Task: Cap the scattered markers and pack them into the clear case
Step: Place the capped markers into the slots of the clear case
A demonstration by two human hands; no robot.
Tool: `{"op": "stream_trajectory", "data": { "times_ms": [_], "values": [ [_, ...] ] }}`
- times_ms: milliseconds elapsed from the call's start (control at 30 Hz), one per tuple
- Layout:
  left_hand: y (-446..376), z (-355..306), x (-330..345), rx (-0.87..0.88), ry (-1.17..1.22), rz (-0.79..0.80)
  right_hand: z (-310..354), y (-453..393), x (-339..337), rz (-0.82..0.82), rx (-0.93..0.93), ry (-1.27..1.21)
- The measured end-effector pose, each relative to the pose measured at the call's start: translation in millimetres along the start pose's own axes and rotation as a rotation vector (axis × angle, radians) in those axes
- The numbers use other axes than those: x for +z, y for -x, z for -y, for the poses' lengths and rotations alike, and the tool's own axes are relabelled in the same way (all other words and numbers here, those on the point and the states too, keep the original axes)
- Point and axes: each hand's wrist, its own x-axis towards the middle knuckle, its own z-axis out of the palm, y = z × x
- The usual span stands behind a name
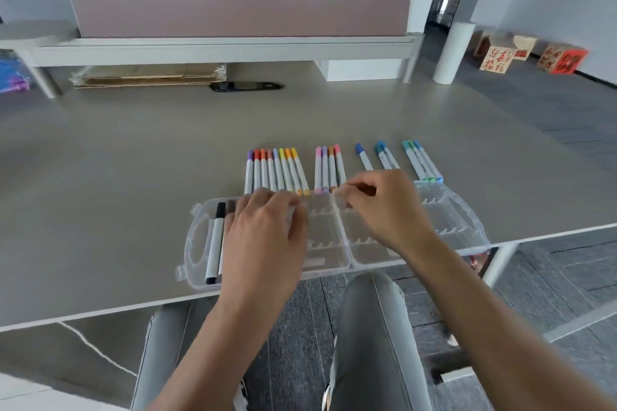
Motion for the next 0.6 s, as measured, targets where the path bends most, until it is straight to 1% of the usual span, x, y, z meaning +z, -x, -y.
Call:
{"op": "stream_trajectory", "data": {
  "times_ms": [100, 233, 333, 500, 600],
  "values": [
    [-27, -35, 20, 0.009, 0.082, 0.121, -32, -13, -33, -0.023, 0.085, 0.007],
    [-64, -70, 52, 0.01, 0.055, 0.262, -61, -33, -62, -0.016, 0.145, 0.022],
    [-92, -84, 76, 0.007, -0.019, 0.348, -75, -52, -73, -0.031, 0.158, 0.031],
    [-133, -102, 111, -0.017, -0.233, 0.398, -91, -88, -86, -0.067, 0.112, 0.117],
    [-146, -107, 126, -0.015, -0.296, 0.443, -98, -107, -86, -0.064, 0.108, 0.181]
  ]
}}
